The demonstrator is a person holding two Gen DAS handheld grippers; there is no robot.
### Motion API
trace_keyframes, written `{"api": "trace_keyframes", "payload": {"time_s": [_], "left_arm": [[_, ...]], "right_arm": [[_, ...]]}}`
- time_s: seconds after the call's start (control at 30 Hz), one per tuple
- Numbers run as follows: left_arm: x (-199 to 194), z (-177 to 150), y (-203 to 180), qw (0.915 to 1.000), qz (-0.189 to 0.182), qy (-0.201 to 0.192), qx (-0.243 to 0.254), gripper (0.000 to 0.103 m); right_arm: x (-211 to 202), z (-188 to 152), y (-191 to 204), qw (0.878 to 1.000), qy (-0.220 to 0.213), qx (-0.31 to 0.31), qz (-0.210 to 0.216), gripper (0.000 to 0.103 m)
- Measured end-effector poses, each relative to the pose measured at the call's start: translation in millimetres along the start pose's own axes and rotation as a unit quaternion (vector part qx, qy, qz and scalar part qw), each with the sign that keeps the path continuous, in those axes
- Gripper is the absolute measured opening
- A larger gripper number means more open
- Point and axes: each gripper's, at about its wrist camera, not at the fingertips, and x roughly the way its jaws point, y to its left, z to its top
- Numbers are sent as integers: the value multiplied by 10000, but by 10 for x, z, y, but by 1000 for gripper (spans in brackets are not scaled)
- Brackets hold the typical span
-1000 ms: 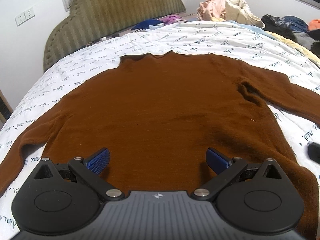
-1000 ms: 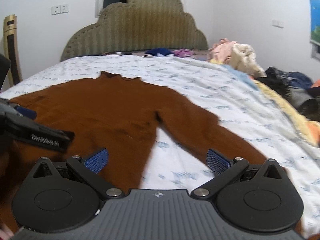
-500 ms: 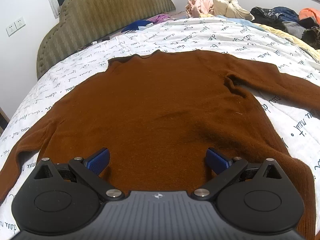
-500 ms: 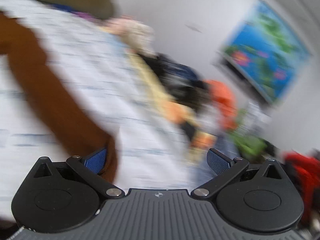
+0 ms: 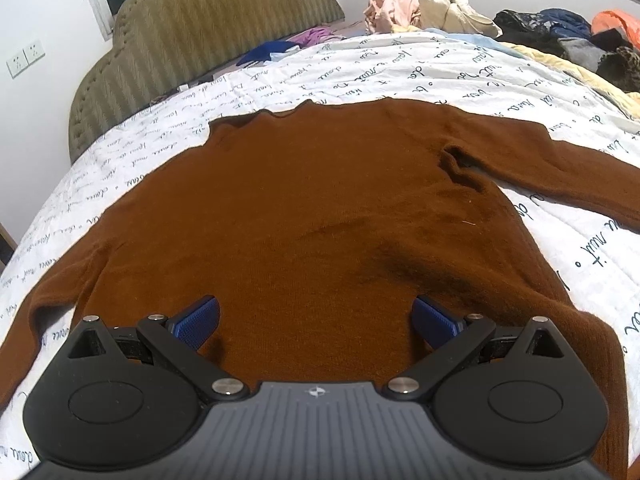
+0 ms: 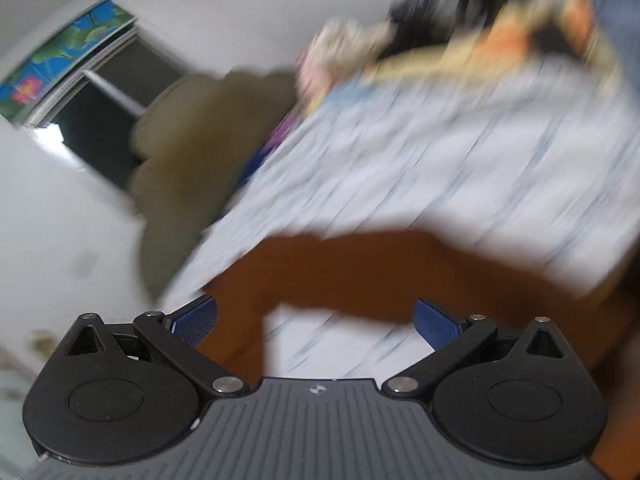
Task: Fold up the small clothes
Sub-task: 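Reach the right gripper to the sweater sleeve and close on it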
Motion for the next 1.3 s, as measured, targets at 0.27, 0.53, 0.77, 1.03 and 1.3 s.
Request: {"api": "trace_keyframes", "payload": {"time_s": [0.27,0.53,0.77,1.03,1.3], "left_arm": [[6,-6,100,9999,55,16,-120,103],[7,-16,77,9999,6,44,-100,103],[-8,-16,116,9999,33,30,-128,103],[5,-27,216,9995,74,74,-309,103],[-22,-46,325,9991,193,33,-389,103]], "right_arm": [[226,88,-369,9900,-707,407,-1150,99],[-33,328,-173,9701,-1823,-207,-1592,103],[274,5,-266,9923,-794,638,-702,102],[323,119,-656,9733,-1507,1487,-891,96],[568,294,-549,9771,-1427,772,-1376,19]]}}
